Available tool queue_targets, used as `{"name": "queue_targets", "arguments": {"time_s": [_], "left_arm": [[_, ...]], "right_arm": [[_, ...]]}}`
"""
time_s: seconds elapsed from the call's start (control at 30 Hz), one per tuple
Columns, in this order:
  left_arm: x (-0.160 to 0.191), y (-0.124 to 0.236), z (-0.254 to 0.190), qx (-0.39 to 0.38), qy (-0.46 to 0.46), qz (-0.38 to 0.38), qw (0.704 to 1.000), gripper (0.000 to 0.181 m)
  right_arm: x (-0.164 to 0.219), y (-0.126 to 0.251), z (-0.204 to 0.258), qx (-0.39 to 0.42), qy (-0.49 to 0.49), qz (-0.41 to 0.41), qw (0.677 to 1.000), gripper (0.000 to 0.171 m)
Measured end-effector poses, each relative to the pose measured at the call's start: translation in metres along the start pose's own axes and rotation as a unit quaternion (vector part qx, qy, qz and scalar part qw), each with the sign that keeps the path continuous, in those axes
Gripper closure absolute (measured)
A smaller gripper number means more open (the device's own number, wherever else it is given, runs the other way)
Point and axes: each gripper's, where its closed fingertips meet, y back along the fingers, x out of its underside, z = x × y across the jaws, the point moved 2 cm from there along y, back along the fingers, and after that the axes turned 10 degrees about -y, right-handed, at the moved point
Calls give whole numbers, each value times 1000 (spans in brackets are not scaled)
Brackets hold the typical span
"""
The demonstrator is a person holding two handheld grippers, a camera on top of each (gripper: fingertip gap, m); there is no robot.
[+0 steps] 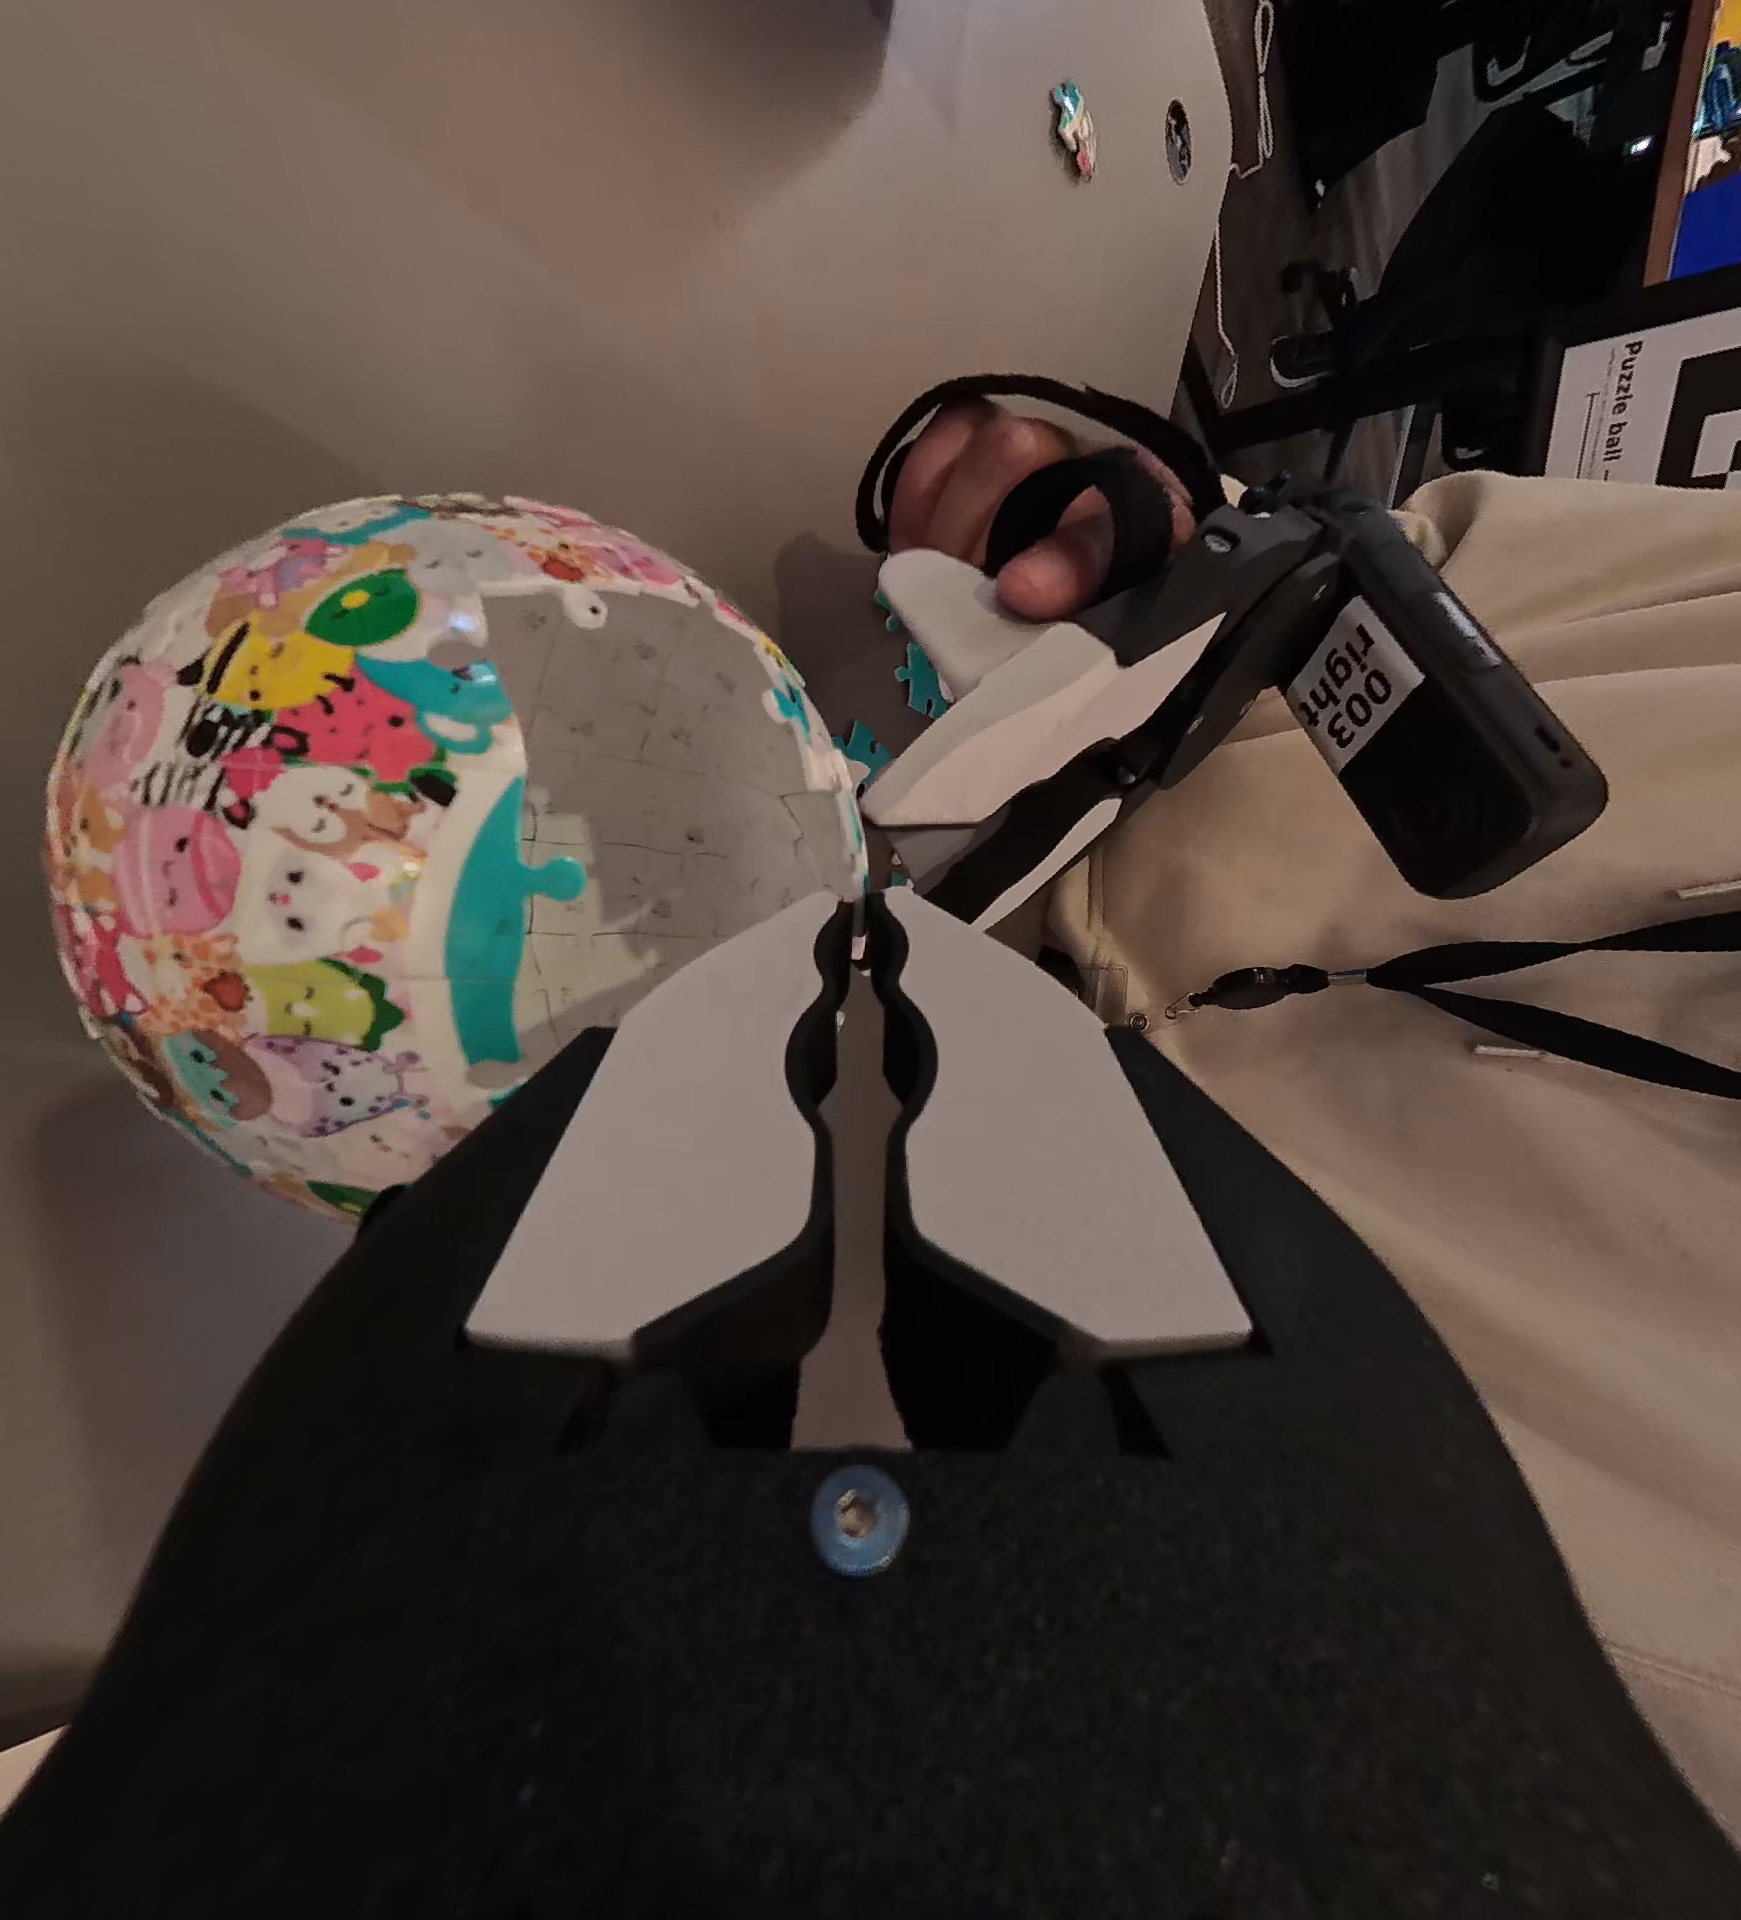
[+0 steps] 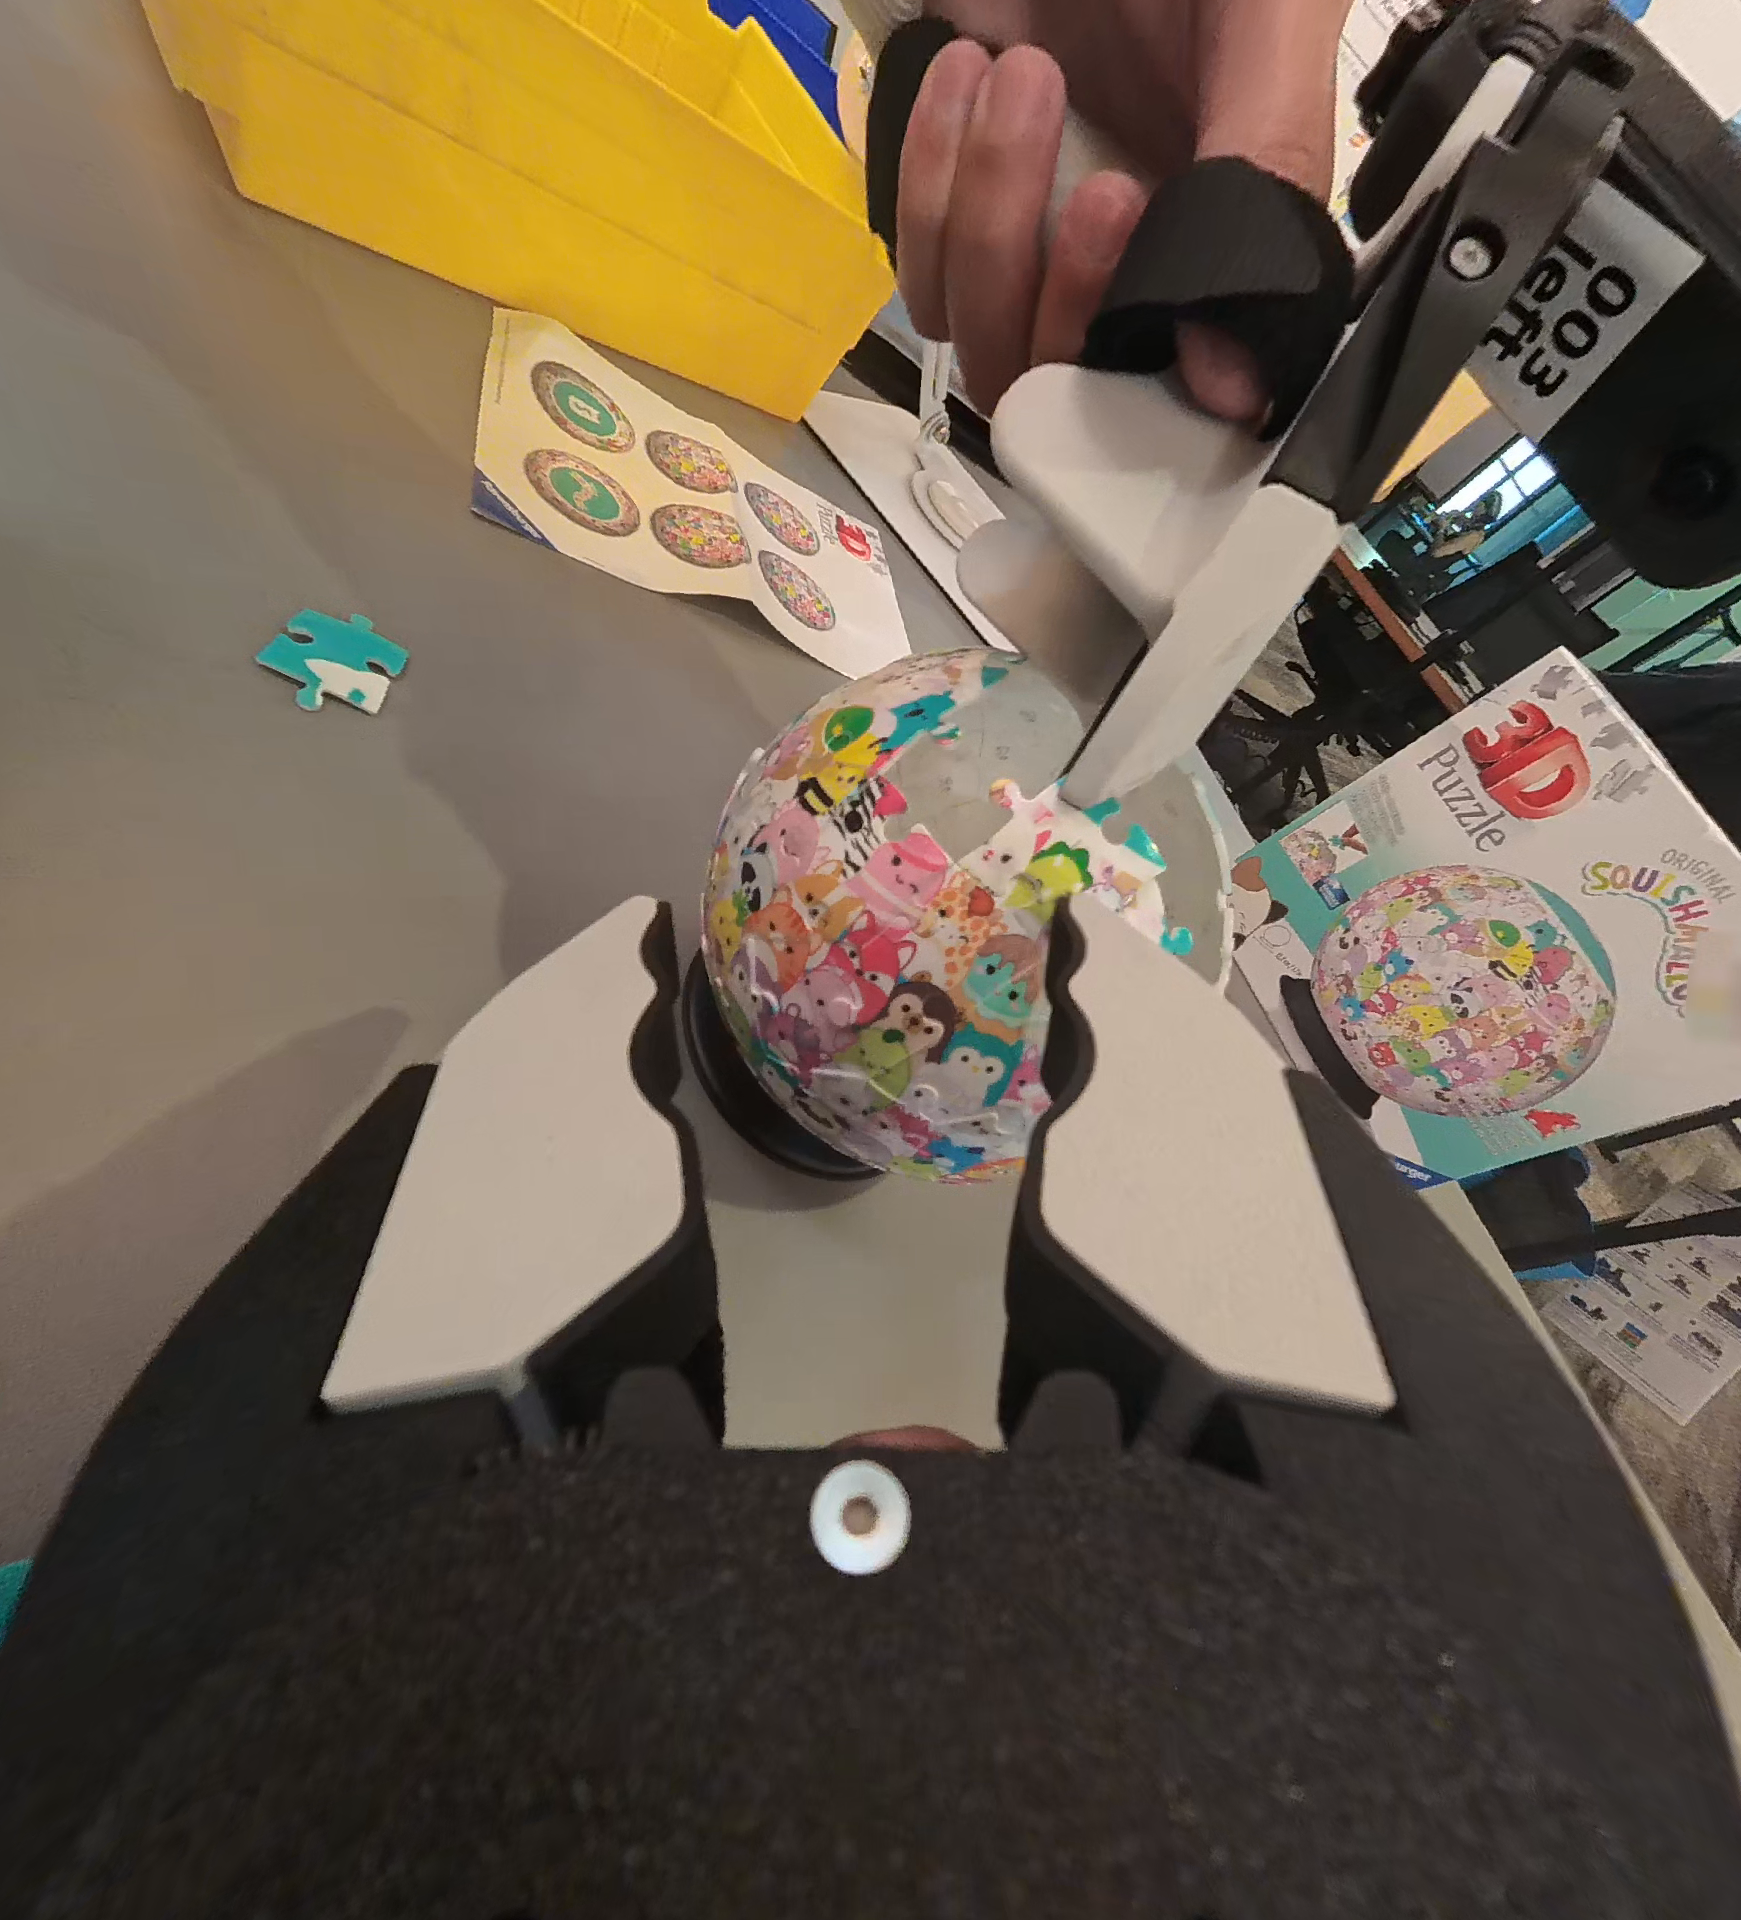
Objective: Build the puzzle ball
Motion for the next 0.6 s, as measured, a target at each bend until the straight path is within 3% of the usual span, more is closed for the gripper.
{"name": "queue_targets", "arguments": {"time_s": [0.2,0.6], "left_arm": [[0,-1,0,3,5,0,1000,179],[-1,0,0,15,18,-5,1000,179]], "right_arm": [[-1,-3,-3,8,-12,-2,1000,85],[-1,-5,1,3,-6,-2,1000,87]]}}
